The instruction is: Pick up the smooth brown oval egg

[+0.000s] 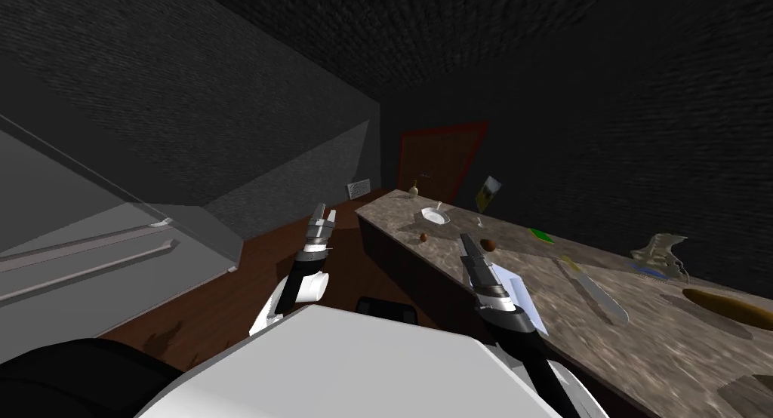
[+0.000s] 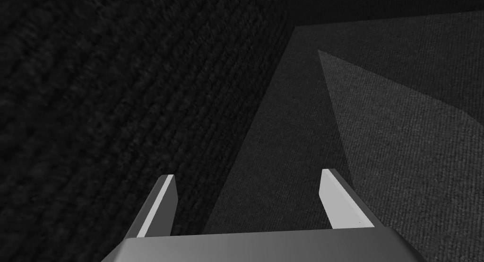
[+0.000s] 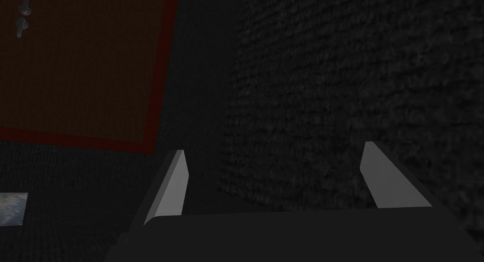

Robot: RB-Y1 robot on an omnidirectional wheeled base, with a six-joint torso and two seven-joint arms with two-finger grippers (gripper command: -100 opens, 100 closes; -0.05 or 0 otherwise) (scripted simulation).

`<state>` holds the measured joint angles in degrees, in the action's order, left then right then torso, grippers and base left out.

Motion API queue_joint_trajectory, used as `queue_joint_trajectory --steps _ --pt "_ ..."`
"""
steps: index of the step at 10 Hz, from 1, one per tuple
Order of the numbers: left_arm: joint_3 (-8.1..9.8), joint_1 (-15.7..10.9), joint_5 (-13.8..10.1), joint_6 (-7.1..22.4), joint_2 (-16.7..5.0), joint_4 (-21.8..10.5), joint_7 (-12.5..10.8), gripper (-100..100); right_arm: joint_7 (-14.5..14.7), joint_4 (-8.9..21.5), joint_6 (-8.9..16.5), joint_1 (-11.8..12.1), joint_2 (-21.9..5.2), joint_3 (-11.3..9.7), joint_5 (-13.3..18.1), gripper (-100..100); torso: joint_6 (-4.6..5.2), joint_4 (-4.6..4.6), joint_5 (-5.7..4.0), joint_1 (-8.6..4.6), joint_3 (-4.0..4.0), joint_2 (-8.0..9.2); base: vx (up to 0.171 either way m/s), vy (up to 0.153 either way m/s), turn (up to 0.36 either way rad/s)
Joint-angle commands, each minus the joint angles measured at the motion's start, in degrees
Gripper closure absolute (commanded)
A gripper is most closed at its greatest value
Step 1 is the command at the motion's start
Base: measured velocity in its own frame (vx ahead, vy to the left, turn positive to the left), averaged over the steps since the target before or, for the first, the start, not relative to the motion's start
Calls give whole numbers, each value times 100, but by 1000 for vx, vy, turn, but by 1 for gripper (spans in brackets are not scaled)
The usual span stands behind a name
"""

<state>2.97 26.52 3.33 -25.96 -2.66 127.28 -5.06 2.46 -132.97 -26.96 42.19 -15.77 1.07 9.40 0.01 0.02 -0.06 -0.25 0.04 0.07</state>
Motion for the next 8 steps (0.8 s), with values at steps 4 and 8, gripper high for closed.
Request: queue_joint_trajectory --steps 4,8 --pt "0 0 0 0 0 0 0 0 97 149 328 787 -335 188 378 -100 1 1 0 0 1 1 -31 -47 235" --pt "0 0 0 0 0 0 0 0 189 253 568 1294 -519 314 620 -100 -2 -1 1 2 -4 -7 -20 -44 253"
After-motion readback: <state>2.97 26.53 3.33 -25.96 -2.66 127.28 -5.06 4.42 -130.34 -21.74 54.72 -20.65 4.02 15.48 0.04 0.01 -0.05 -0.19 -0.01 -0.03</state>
